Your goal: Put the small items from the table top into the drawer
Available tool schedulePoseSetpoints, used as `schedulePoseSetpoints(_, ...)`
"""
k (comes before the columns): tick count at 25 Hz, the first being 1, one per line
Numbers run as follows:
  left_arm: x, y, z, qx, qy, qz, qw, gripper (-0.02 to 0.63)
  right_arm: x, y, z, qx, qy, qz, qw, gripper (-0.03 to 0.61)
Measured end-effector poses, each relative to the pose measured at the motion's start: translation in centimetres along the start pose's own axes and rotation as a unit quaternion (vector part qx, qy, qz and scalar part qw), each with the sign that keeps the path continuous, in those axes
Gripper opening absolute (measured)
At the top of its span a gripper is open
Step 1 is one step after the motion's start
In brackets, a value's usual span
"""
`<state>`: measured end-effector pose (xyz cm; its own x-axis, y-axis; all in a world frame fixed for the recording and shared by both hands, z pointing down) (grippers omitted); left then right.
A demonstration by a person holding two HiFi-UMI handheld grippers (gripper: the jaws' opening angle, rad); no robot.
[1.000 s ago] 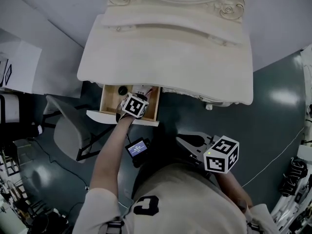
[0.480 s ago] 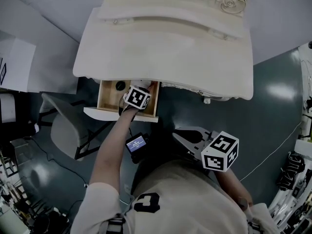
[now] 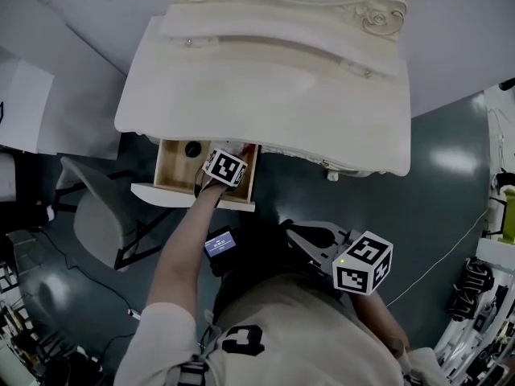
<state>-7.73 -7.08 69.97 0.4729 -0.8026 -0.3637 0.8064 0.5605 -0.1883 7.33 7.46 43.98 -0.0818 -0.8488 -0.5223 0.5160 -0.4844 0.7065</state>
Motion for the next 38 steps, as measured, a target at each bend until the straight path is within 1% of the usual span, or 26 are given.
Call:
schedulePoseSetpoints(5, 0.3, -0.6, 0.0, 0.008, -0.005, 0.011, 0.9999, 0.087, -0.2, -0.1, 0.3, 0.001, -0.001, 0.006, 1.000, 0.029)
schedulePoseSetpoints(8, -0.2, -0.5, 0.6, -0.001, -0.014, 0.001, 0.9999, 0.087, -0.3, 0.0, 0.3, 0.001, -0.003, 0.009, 1.000, 0.029)
schedulePoseSetpoints(12, -0.3, -1.0, 1.0, 0.006, -0.014, -0.003, 0.9999, 0.087, -0.5, 0.3, 0.3, -0.002, -0.004, 0.014, 1.000, 0.029)
schedulePoseSetpoints(15, -0.6, -1.1, 1.5, 0.004, -0.024, -0.008, 0.9997, 0.089, -0.5, 0.3, 0.4, -0.004, -0.005, 0.015, 1.000, 0.029)
schedulePoseSetpoints(16, -0.5, -1.1, 1.5, 0.005, -0.024, -0.007, 0.9997, 0.097, -0.5, 0.4, 0.4, -0.005, -0.005, 0.015, 1.000, 0.029)
schedulePoseSetpoints(19, -0.3, -1.0, 1.8, -0.001, -0.024, -0.008, 0.9997, 0.165, -0.4, 0.5, 0.5, -0.006, -0.006, 0.015, 1.000, 0.029)
schedulePoseSetpoints(22, -0.3, -1.0, 1.6, -0.005, -0.028, -0.011, 0.9995, 0.184, -0.2, 0.5, 0.5, -0.006, -0.004, 0.014, 1.000, 0.029)
schedulePoseSetpoints(24, -0.2, -0.8, 1.3, -0.010, -0.028, -0.012, 0.9995, 0.211, -0.1, 0.6, 0.4, -0.007, -0.001, 0.013, 1.000, 0.029)
schedulePoseSetpoints(28, 0.4, -0.1, 0.6, -0.017, -0.026, 0.004, 0.9995, 0.236, 0.2, 0.7, 0.2, -0.007, 0.005, 0.011, 1.000, 0.029)
schedulePoseSetpoints(32, 0.7, 0.4, -0.3, -0.020, -0.021, 0.020, 0.9994, 0.242, 0.3, 0.5, 0.1, -0.004, 0.009, 0.003, 1.000, 0.029)
schedulePoseSetpoints(38, 1.7, 1.1, -3.0, -0.011, 0.011, 0.042, 0.9990, 0.241, 0.6, 0.4, -0.6, -0.003, 0.022, -0.001, 1.000, 0.029)
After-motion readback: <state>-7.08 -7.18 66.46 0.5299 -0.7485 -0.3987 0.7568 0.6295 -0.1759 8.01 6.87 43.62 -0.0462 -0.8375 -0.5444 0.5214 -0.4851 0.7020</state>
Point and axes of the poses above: the fingertips, and each gripper's own axes: z forward along the fingers, y to its right, x out of its top, the point moved 3 cm from there along -z, backward along the fingers, and after that the axes turned 5 degrees about z, right-handed, at the moved point
